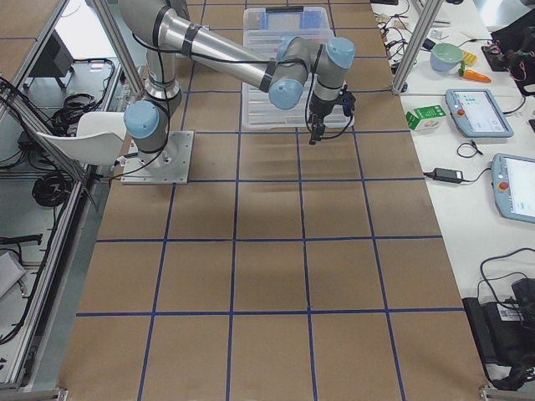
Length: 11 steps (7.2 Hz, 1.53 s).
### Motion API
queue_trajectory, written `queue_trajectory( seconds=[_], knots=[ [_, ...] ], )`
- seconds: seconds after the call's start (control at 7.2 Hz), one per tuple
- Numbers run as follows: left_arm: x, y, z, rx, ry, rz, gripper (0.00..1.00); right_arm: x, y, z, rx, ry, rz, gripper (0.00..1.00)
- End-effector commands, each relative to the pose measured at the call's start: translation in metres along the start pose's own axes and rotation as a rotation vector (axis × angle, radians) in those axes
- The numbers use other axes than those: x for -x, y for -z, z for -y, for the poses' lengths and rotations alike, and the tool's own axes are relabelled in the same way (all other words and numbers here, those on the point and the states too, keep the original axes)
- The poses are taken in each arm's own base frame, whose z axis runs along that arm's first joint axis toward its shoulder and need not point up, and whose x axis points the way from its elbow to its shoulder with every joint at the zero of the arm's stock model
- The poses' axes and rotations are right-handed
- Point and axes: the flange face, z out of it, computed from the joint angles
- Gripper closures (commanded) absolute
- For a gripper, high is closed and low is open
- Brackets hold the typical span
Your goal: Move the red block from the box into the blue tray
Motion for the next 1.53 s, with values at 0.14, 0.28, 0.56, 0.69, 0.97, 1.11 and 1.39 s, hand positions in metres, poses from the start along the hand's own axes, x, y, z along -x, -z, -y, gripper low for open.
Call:
queue_trajectory(
  seconds=[0.14,0.28,0.56,0.69,0.97,1.11,1.39],
  knots=[
    [-0.001,0.0,0.0,0.0,0.002,-0.001,0.0,-0.014,-0.004,-0.003,0.011,-0.019,0.006,0.0],
    [-0.001,0.0,0.0,0.0,0.002,-0.001,0.0,-0.014,-0.002,-0.003,0.006,-0.021,0.006,0.0],
    [-0.001,-0.001,0.0,0.003,0.002,-0.001,0.0,-0.012,0.007,-0.004,-0.007,-0.02,0.005,0.0],
    [-0.001,-0.001,0.0,0.003,0.002,-0.001,0.0,-0.011,0.014,-0.008,-0.016,-0.021,0.006,0.0],
    [-0.004,-0.004,-0.002,0.014,-0.003,-0.007,0.0,-0.006,0.035,-0.019,-0.052,-0.016,0.0,0.0],
    [-0.008,-0.026,-0.011,0.062,-0.023,-0.009,0.0,-0.005,0.047,-0.026,-0.07,-0.018,-0.006,0.0],
    [-0.004,-0.086,-0.012,0.073,-0.113,-0.009,0.0,0.001,0.079,-0.054,-0.085,-0.019,-0.011,0.0]
  ],
)
